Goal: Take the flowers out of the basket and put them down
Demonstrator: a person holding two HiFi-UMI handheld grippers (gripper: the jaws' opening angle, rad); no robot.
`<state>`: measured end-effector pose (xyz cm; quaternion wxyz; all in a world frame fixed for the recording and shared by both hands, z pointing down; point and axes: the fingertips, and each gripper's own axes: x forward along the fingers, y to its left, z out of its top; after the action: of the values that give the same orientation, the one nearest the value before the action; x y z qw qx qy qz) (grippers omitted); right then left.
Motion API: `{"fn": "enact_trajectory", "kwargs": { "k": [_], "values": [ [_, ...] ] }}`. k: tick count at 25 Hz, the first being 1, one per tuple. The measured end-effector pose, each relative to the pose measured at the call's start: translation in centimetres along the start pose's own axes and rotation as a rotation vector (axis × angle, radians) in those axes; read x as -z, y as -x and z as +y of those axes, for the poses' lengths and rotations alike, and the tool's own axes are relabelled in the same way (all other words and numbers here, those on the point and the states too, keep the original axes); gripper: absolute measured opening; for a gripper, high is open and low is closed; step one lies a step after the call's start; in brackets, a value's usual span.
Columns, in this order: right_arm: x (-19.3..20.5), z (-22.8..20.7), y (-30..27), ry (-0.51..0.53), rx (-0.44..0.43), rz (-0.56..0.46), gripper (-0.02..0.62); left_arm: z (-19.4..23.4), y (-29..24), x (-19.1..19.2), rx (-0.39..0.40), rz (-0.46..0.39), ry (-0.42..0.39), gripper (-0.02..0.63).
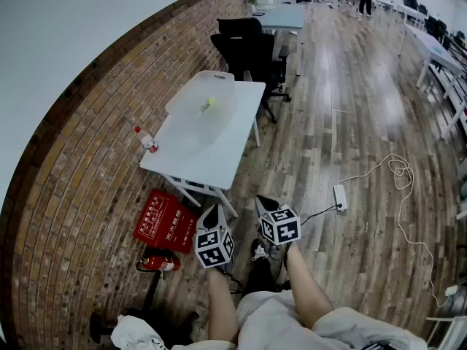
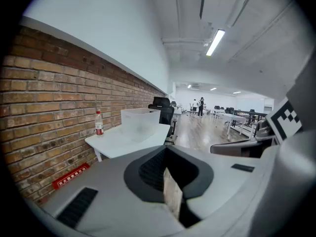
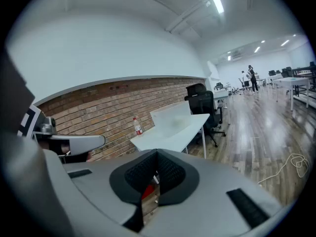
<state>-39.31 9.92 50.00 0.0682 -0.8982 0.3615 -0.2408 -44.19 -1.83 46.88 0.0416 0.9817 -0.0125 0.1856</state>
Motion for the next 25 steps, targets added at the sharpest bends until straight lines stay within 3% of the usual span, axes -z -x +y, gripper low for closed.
{"fn": "enact_trajectory", "kwargs": {
  "k": [11, 15, 21, 25],
  "values": [
    [-2.1, -2.3, -3.7, 0.059, 0.021, 0.042, 0.002, 1.3, -6.1, -1.7, 0.019, 0.033, 0.020, 0.025],
    [-3.5, -3.7, -5.2, 0.018, 0.039, 0.003, 0.003, 1.9, -8.5, -2.2, 0.018, 0.056, 0.023, 0.025],
    [-5.4, -5.8, -8.4, -0.031, 0.060, -0.011, 0.006, 3.2, -12.1, -5.2, 0.033, 0.002, 0.060, 0.025],
    [-6.4, -8.3, -10.4, -0.071, 0.086, -0.012, 0.006, 3.8, -14.7, -6.4, 0.062, 0.007, 0.036, 0.025]
  ]
}}
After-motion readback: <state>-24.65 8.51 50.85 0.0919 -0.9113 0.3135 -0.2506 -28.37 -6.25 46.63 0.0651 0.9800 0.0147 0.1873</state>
